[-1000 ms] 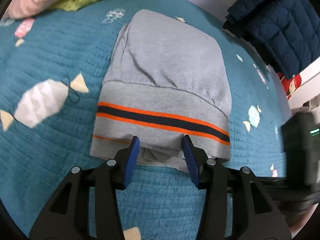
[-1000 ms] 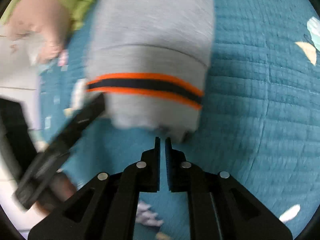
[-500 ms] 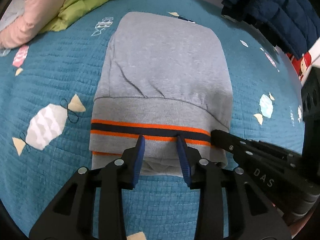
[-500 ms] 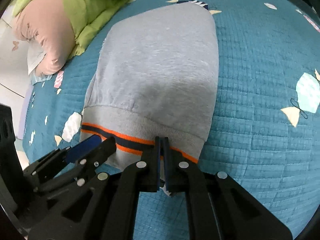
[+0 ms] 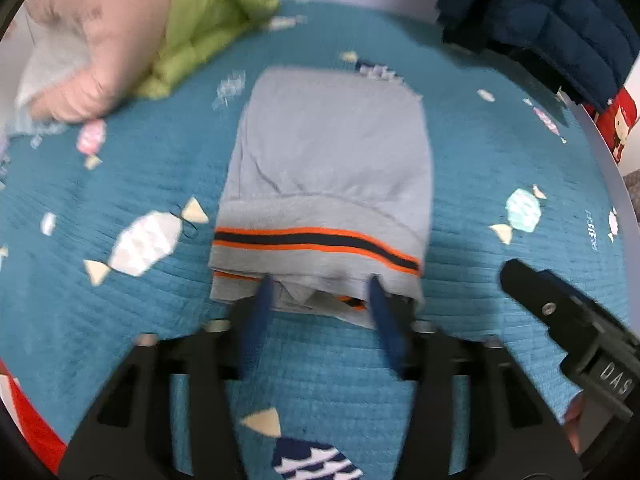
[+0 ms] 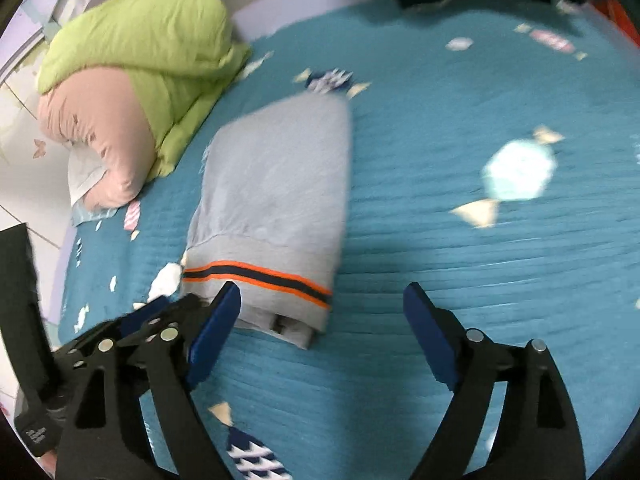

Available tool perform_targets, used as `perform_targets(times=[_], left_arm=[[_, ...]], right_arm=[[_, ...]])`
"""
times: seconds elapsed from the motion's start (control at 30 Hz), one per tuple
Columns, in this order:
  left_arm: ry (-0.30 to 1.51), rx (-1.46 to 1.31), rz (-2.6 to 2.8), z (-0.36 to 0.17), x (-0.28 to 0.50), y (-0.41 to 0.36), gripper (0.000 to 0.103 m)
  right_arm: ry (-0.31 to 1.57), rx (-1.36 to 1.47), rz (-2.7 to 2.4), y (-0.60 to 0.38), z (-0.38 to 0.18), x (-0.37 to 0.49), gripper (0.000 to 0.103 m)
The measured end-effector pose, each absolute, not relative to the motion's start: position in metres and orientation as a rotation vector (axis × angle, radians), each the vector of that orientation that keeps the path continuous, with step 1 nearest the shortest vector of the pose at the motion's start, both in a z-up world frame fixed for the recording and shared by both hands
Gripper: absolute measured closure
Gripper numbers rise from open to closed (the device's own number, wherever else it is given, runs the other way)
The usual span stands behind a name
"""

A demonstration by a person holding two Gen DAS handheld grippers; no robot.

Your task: Fold large clothes

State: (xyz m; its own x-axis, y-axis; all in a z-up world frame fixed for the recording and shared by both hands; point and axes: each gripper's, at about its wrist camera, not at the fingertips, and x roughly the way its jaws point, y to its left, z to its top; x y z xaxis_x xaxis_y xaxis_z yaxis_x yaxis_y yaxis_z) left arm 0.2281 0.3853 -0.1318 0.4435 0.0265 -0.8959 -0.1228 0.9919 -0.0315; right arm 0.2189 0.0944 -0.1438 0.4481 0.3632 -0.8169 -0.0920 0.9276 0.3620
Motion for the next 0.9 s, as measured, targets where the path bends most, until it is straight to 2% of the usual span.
perform_targets(times=[0.07,0.17,0.3,0.6,0.9], left_arm=[[1.059,-0.09,0.086,-0.111,0.214,0.37,0.036],[0.986,-0.078,0.085,-0.074,0.187,0.337,0.027],[0.854,-0.016,0.096,-0.03,0.144,0.284,0.018],[0.709,-0.021,0.121,0.03,0.071,0.184,0.015],[0.633,-0.012,0.121,0.053,0.039,0.123,0.015]], right_arm=[[1.009,0.236,0.242,0.072,-0.12,0.203,0.017],[0.944,0.169,0.193,0.048,-0.089,0.179,0.012],[0.837,0.119,0.156,0.003,-0.049,0.138,0.01],[0.669,0.009,0.072,-0.089,0.001,0.071,0.01],[0.62,0.002,0.086,-0.139,0.014,0.039,0.01]])
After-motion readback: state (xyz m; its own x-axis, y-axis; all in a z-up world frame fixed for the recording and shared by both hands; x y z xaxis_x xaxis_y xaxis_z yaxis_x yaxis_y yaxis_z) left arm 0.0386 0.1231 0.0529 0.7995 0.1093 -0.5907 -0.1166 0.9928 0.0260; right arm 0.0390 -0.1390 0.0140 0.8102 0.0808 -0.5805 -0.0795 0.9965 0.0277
